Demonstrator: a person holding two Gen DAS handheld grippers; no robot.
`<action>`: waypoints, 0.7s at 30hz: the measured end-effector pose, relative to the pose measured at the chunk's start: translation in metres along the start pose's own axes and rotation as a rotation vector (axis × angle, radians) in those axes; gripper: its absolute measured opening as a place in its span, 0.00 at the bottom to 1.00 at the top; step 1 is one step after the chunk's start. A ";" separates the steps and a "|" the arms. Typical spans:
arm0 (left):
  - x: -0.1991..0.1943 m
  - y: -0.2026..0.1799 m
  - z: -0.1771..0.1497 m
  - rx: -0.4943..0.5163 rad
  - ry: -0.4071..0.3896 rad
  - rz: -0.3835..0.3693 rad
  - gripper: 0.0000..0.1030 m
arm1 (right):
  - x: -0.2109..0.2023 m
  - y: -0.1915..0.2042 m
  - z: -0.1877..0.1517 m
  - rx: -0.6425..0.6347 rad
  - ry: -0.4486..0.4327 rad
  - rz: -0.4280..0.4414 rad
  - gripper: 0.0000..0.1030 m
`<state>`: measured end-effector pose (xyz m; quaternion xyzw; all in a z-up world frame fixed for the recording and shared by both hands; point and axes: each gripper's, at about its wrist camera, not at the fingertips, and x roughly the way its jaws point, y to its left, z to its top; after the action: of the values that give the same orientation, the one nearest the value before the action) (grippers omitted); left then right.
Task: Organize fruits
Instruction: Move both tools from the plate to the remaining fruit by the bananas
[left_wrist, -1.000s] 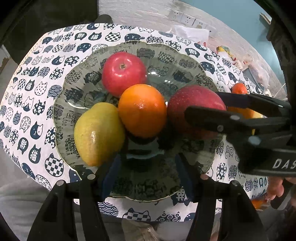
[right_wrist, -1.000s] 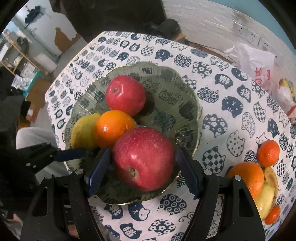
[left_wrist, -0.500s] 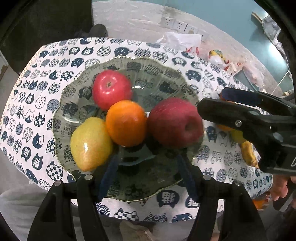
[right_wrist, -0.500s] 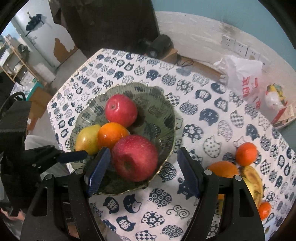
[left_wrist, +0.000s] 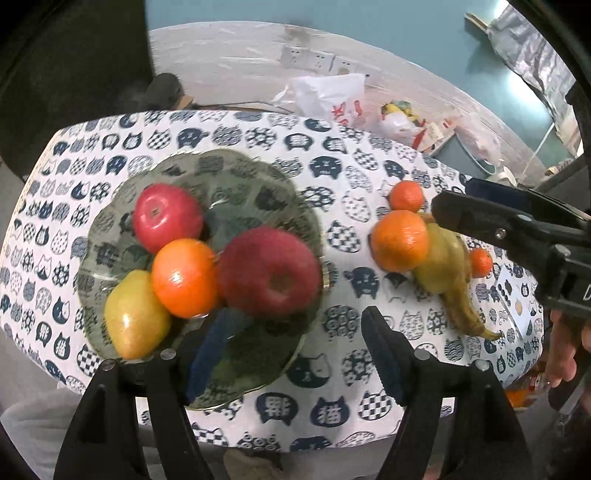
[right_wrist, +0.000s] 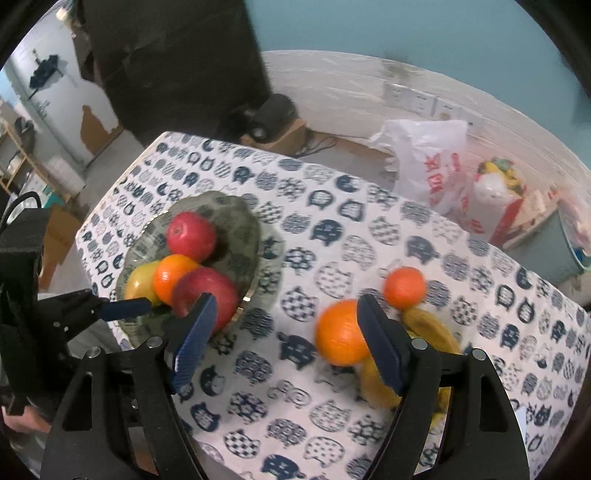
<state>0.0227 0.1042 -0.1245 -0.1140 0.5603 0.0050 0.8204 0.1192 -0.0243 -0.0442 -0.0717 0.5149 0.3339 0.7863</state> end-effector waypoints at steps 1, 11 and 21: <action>0.001 -0.004 0.001 0.007 0.000 0.000 0.73 | -0.004 -0.006 -0.002 0.010 -0.004 -0.009 0.76; 0.015 -0.051 0.014 0.075 0.002 -0.010 0.73 | -0.036 -0.071 -0.029 0.128 -0.035 -0.093 0.76; 0.041 -0.092 0.026 0.159 0.032 0.009 0.77 | -0.060 -0.122 -0.057 0.220 -0.044 -0.151 0.76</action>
<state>0.0741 0.0151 -0.1363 -0.0458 0.5726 -0.0377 0.8177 0.1337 -0.1705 -0.0474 -0.0164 0.5242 0.2168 0.8234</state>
